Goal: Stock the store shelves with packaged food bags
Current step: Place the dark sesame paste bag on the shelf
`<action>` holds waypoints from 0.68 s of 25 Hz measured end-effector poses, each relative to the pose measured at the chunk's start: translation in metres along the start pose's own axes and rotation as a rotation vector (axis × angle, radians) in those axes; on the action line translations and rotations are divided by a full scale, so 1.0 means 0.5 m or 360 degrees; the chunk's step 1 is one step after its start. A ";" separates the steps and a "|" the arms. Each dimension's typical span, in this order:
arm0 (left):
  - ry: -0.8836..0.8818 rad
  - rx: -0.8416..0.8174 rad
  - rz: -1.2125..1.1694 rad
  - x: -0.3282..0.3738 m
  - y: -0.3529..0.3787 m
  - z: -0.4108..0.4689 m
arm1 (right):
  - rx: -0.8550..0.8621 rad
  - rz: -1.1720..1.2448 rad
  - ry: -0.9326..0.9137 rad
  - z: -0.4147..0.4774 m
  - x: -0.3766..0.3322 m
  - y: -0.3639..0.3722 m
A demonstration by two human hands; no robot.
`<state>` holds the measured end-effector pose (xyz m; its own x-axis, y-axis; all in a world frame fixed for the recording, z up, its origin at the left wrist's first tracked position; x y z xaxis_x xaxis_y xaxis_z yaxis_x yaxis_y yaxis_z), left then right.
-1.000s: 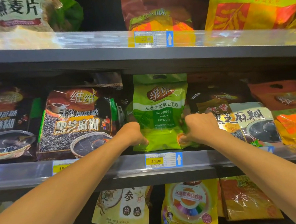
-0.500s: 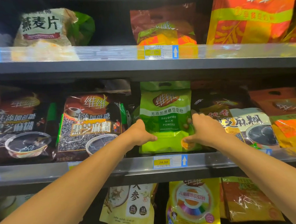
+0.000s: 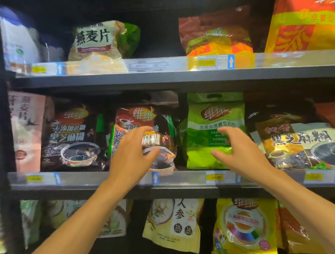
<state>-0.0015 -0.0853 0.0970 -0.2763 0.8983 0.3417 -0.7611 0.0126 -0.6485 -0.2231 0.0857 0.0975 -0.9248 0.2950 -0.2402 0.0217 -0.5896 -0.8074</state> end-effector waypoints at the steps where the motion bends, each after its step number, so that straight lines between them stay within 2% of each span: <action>1: -0.0081 0.0060 -0.0027 -0.036 -0.030 -0.004 | -0.0036 0.0039 -0.0022 0.004 -0.034 0.016; 3: -0.0248 0.0132 -0.0098 -0.110 -0.080 0.001 | -0.0120 0.0118 -0.0012 0.019 -0.092 0.053; 5: -0.0458 0.0034 -0.0200 -0.185 -0.097 0.022 | -0.0266 0.0182 0.0088 0.043 -0.131 0.096; 7: -0.0650 -0.0246 -0.0322 -0.246 -0.081 0.044 | -0.0462 0.0237 0.0247 0.071 -0.149 0.143; 9: -0.0748 -0.0681 -0.0300 -0.275 -0.046 0.051 | -0.0606 0.0283 0.0396 0.092 -0.158 0.182; 11: -0.0707 -0.1144 -0.0243 -0.283 -0.006 0.041 | -0.0633 0.0245 0.0477 0.118 -0.157 0.207; 12: -0.0652 -0.1259 -0.0249 -0.279 0.008 0.040 | -0.0650 0.0247 0.0494 0.123 -0.153 0.213; 17: -0.0461 -0.1219 -0.0483 -0.296 0.016 0.056 | -0.0575 0.0388 0.0555 0.149 -0.150 0.242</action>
<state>0.0168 -0.2305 0.0605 -0.3429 0.6626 0.6659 -0.2508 0.6185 -0.7447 -0.1794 -0.0640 0.0579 -0.6975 0.4499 -0.5577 0.4047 -0.3950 -0.8247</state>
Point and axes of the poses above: each hand's wrist, its own z-axis towards the middle knuckle, its own y-axis out of the palm, x = y × z, the point moved 9 cm from there along z, towards the middle knuckle, and after that the axes turned 13 degrees about -x, right-handed, at the moved point
